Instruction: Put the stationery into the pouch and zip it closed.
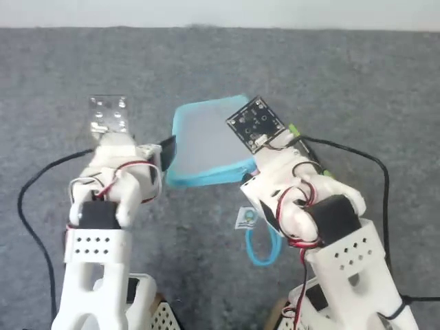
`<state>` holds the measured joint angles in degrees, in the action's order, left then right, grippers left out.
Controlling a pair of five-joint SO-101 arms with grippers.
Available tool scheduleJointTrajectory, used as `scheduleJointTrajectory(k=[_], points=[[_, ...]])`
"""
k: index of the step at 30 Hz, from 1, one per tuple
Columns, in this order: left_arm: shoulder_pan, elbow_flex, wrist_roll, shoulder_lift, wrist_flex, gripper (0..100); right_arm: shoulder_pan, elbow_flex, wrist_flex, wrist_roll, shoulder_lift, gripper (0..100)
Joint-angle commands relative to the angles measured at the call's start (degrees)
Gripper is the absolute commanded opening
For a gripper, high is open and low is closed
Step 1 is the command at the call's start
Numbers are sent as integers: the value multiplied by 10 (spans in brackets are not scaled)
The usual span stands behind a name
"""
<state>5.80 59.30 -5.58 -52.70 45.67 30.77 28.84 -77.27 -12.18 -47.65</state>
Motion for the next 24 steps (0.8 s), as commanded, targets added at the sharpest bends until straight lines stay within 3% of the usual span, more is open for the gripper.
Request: scheduleJointTrajectory(k=[1,12,19,24], points=[[-24,12,-11,8,-34,279,5,-44,-7,-8,-20,6],[-40,64,-8,8,-83,278,5,-81,-8,-10,-19,6],[-45,78,-9,8,-84,277,5,-187,-65,-7,53,6],[-85,95,-9,8,-86,276,6,-287,-95,-8,119,6]])
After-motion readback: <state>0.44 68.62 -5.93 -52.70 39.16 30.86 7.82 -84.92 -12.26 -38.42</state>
